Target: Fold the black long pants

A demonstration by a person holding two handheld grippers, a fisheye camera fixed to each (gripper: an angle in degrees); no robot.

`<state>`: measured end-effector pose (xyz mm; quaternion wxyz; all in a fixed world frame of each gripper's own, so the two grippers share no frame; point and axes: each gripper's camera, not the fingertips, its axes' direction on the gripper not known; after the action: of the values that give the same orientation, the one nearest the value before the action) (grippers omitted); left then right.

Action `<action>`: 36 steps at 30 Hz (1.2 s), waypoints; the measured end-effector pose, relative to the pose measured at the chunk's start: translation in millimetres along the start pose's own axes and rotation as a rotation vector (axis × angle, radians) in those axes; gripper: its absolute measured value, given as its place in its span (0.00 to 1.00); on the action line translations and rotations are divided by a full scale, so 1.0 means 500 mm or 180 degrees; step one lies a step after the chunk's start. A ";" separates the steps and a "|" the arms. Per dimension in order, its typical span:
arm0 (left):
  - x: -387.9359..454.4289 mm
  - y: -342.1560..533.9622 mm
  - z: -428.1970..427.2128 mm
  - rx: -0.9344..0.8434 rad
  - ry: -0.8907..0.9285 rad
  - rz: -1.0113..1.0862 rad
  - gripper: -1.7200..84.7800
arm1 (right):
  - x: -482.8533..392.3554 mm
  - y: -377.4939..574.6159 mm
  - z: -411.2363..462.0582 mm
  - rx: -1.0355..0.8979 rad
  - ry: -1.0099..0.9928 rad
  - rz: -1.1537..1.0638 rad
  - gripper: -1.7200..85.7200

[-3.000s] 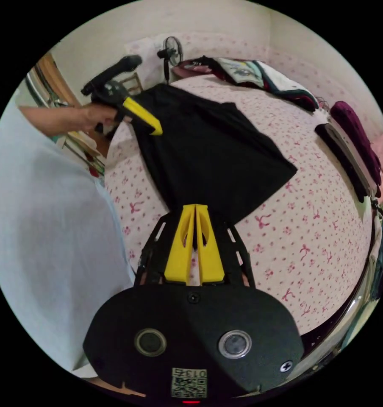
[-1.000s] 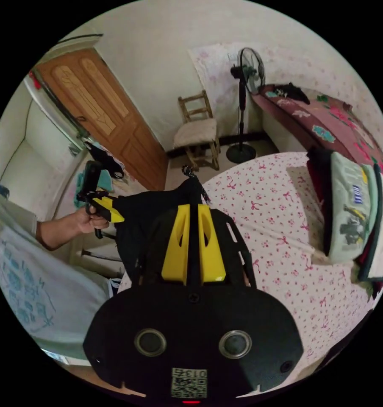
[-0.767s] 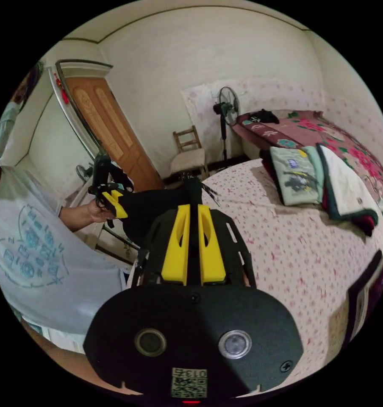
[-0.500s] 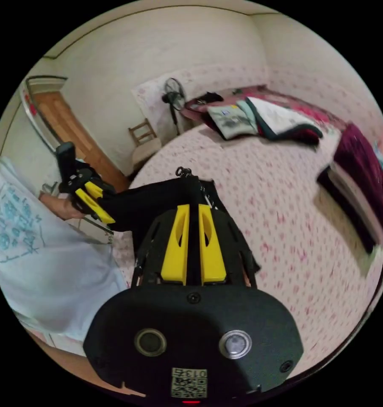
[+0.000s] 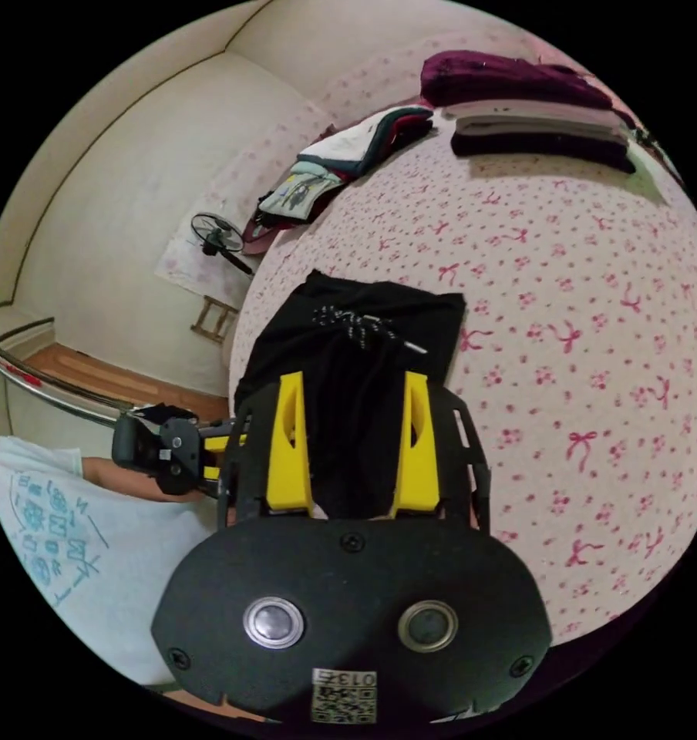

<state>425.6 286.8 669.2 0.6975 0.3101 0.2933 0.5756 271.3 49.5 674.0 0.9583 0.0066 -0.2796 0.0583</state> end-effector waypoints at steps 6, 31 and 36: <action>0.033 -0.051 -0.028 0.0074 -0.0153 -0.0062 0.12 | -0.018 -0.017 0.066 -0.0540 -0.0091 -0.0088 0.09; -0.193 0.200 -0.119 -0.0007 0.0012 -0.1528 0.10 | -0.062 0.121 0.017 -0.0431 0.0534 0.0004 0.11; -0.184 0.211 -0.137 -0.0004 -0.0252 -0.1305 0.03 | -0.116 0.112 -0.012 -0.0242 0.0826 -0.0288 0.07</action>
<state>292.5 218.0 711.9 0.8112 0.2659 0.3223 0.4092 219.5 98.9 636.7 0.9876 -0.0247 -0.1547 0.0048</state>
